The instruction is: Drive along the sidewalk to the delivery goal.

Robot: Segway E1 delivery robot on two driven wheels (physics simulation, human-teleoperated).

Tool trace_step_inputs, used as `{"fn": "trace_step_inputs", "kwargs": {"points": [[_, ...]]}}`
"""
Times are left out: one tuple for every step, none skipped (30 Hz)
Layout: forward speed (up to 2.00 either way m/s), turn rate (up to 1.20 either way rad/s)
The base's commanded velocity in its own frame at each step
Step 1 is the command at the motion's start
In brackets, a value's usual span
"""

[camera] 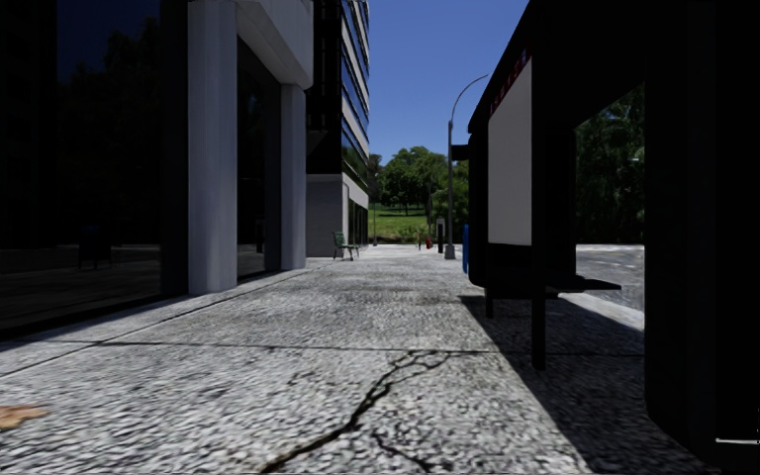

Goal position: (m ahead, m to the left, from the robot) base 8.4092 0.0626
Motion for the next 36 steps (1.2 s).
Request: {"fn": "trace_step_inputs", "kwargs": {"points": [[2.00, 0.21], [2.00, 0.21], [2.00, 0.21], [2.00, 0.21], [2.00, 0.21], [2.00, 0.21], [2.00, 0.14], [2.00, 0.14], [2.00, 0.04], [2.00, 0.00], [2.00, 0.00], [2.00, 0.00], [2.00, 0.00], [2.00, 0.00], [2.00, 0.00], [2.00, 0.00], [2.00, 0.00], [2.00, 0.00], [2.00, 0.00], [2.00, 0.00], [2.00, 0.00], [2.00, 0.00], [2.00, 0.00], [2.00, 0.00], [2.00, 0.00], [2.00, 0.00], [2.00, 0.00], [2.00, 0.00], [2.00, 0.00], [2.00, 0.00], [2.00, 0.00], [2.00, 0.00], [2.00, 0.00], [2.00, 0.00], [2.00, 0.00], [2.00, 0.00]]}}
